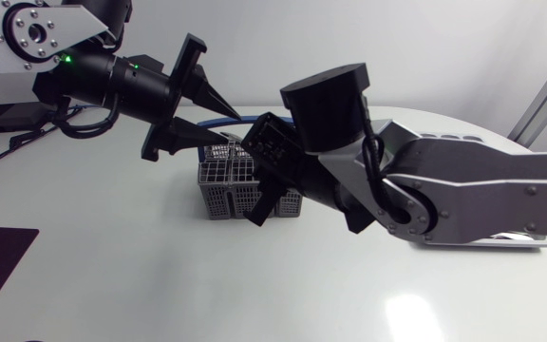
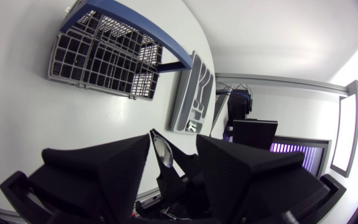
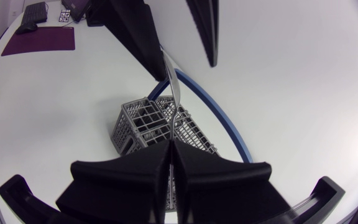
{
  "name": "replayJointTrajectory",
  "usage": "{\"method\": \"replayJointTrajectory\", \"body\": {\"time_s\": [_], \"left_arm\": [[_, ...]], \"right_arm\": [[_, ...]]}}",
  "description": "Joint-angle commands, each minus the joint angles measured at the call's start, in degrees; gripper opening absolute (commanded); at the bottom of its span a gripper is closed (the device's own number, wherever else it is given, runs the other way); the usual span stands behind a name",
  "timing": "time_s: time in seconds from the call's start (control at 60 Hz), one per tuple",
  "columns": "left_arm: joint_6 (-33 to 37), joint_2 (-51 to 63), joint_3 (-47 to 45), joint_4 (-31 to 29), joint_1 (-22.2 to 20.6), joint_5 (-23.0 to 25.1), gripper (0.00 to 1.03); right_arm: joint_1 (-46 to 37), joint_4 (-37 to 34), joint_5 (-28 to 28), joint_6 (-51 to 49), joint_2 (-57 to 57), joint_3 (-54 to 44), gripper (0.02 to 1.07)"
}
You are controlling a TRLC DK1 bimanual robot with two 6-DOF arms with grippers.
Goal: Unload the cutlery basket into the drawer organizer.
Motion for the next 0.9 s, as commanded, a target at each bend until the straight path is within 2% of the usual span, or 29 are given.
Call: {"method": "replayJointTrajectory", "body": {"time_s": [0.0,0.1,0.283,0.467,0.65,0.883], "left_arm": [[0.2,-0.8,-1.2,0.0,1.6,0.2,0.92],[1.6,-0.9,-1.2,-0.1,3.1,0.2,0.97],[3.4,-1.8,-0.8,-0.8,5.6,-0.5,0.98],[10.1,-2.5,-0.5,-4.0,5.7,-7.1,0.98],[16.3,-1.5,-0.8,-6.9,6.9,-10.8,0.99],[25.7,-1.3,-1.6,-10.1,7.4,-18.6,0.99]], "right_arm": [[-1.2,-1.4,-1.0,0.2,-1.1,-0.3,0.08],[-2.5,-3.5,-3.1,0.7,-2.2,-0.8,0.08],[-6.0,-9.9,-9.1,0.8,-6.2,-0.9,0.08],[-13.5,-18.9,-18.0,-1.9,-11.3,-1.5,0.08],[-22.8,-26.6,-26.1,-7.7,-14.9,-2.3,0.08],[-35.9,-37.9,-33.5,-22.5,-15.7,-2.7,0.08]]}}
